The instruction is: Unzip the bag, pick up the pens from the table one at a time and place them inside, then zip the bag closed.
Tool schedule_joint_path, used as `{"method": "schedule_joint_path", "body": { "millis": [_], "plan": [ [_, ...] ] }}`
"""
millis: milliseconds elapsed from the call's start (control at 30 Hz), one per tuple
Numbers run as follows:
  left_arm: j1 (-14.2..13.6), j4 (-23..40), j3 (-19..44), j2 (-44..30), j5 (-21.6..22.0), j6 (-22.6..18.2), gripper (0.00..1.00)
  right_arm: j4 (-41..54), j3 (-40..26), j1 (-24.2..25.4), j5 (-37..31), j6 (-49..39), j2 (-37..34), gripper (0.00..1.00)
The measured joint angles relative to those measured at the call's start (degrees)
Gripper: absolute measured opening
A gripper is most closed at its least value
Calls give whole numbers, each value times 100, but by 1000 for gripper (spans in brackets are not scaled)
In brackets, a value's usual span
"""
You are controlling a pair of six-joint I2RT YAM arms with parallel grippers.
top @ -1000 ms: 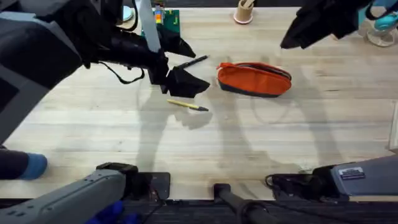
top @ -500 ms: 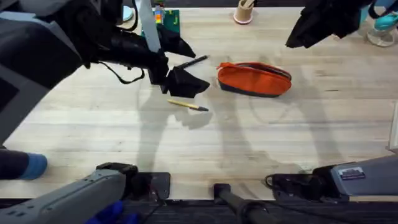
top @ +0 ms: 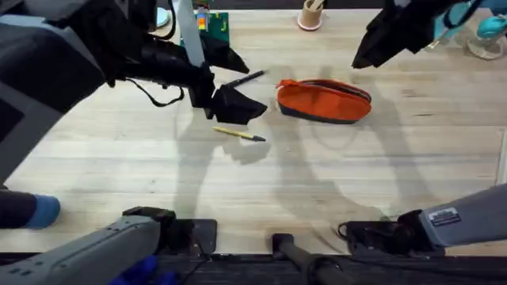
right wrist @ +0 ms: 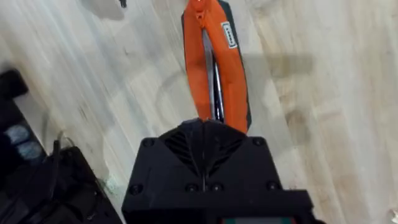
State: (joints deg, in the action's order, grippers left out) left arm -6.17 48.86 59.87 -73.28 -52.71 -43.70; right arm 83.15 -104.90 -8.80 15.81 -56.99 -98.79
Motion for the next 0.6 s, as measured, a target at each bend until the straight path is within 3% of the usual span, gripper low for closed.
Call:
{"method": "schedule_joint_path", "body": {
  "millis": [600],
  "plan": [
    [0, 0, 0, 0, 0, 0, 993, 60, 2, -20, 0, 2, -561, 31]
  ]
}}
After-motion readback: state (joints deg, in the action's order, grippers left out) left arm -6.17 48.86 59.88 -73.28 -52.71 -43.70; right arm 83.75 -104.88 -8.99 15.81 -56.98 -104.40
